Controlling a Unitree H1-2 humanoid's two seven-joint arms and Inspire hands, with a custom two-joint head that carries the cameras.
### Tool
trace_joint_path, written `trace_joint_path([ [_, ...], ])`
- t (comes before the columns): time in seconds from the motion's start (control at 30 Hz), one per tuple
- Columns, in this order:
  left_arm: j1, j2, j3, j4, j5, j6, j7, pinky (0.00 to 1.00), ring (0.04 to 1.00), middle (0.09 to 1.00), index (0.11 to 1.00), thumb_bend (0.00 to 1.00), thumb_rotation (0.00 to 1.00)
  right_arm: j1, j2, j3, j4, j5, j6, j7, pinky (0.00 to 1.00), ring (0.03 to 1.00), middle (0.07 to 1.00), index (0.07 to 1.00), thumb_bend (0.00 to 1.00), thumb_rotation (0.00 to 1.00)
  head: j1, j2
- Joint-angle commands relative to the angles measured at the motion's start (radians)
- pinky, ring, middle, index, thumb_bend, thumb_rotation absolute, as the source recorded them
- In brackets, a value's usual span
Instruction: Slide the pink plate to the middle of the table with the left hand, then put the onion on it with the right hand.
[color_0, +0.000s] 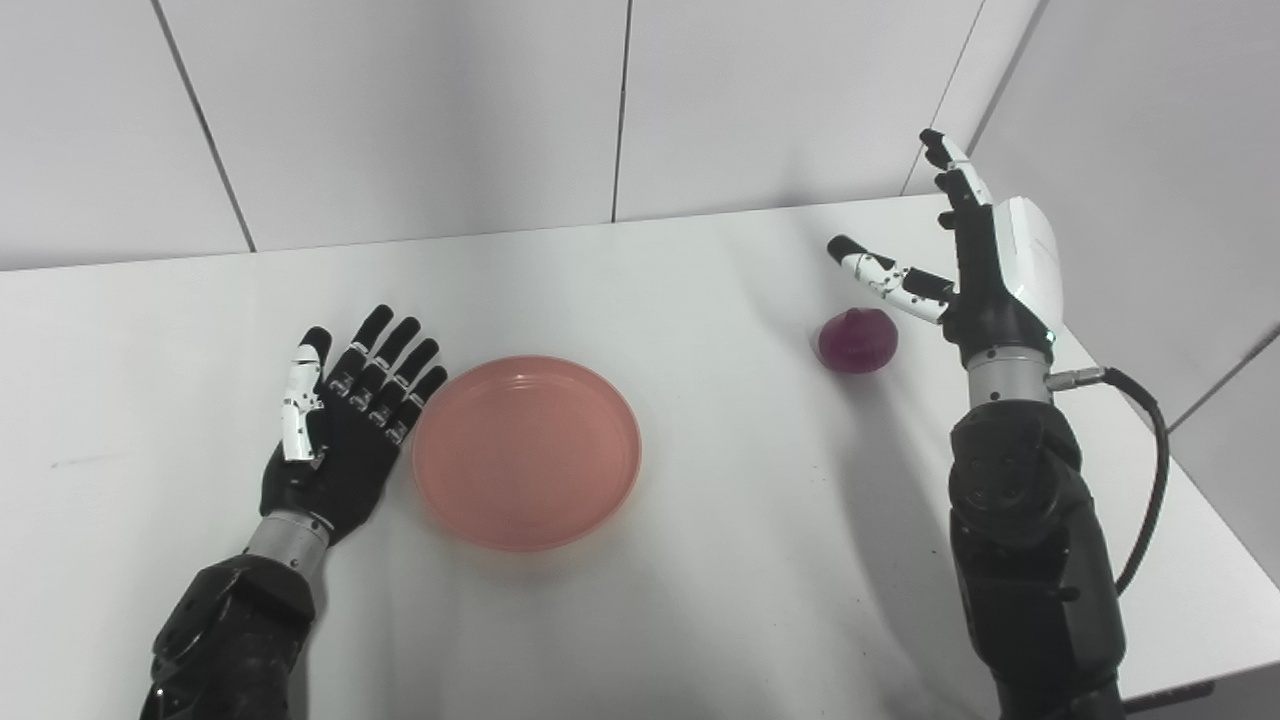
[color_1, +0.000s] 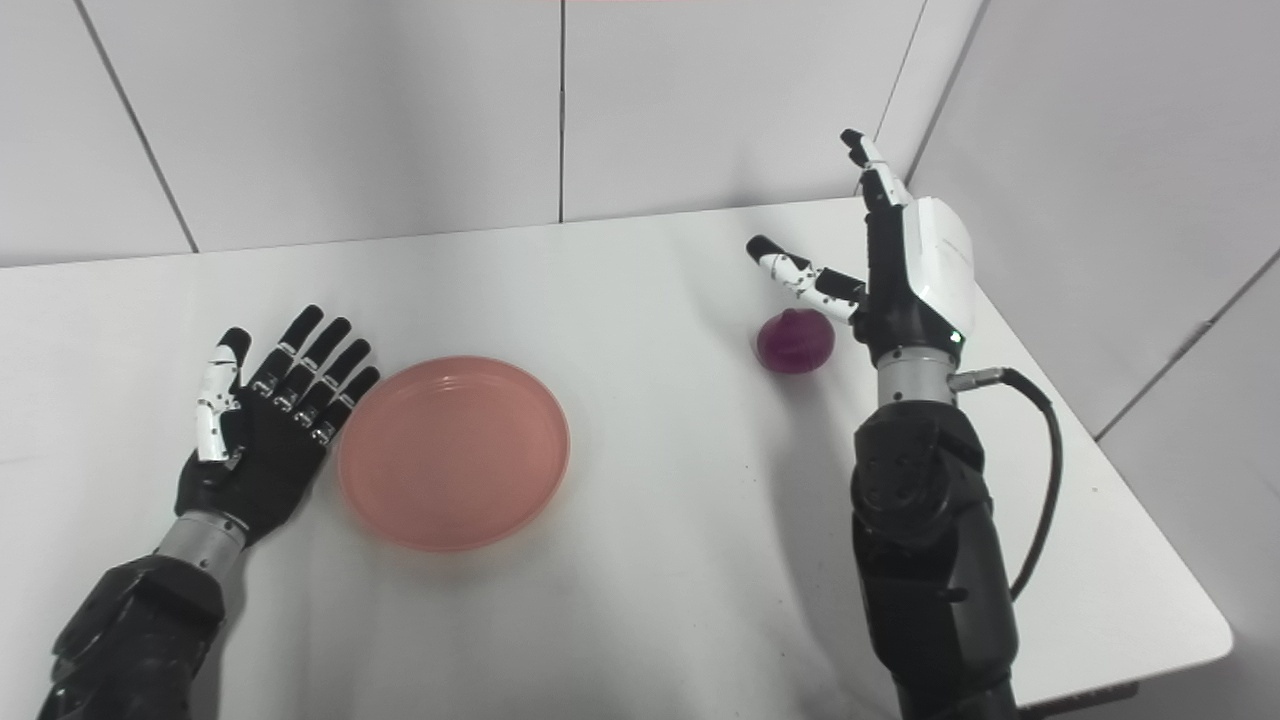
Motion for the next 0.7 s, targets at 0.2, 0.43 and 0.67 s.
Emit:
trace_joint_path([
  [0.2,0.015,0.008,-0.009,0.028,0.025,0.006,0.014,0.96,0.95,0.959,0.944,0.43,1.0,-0.016,-0.044,-0.014,0.019,-0.05,0.0,0.02,0.77,0.911,0.966,0.998,1.0,0.42,0.002,-0.007],
  [0.43,0.019,0.011,-0.013,0.023,0.025,0.011,0.016,0.95,0.952,0.962,0.945,0.43,1.0,-0.001,-0.041,-0.037,0.066,-0.064,0.0,0.069,0.78,0.925,0.961,0.965,1.0,0.38,0.005,-0.004],
  [0.67,0.023,0.01,-0.016,0.015,0.025,0.017,0.019,0.95,0.953,0.963,0.946,0.43,1.0,0.004,-0.049,-0.043,0.136,-0.049,0.0,0.087,0.79,0.917,0.954,0.959,1.0,0.4,0.006,-0.002],
])
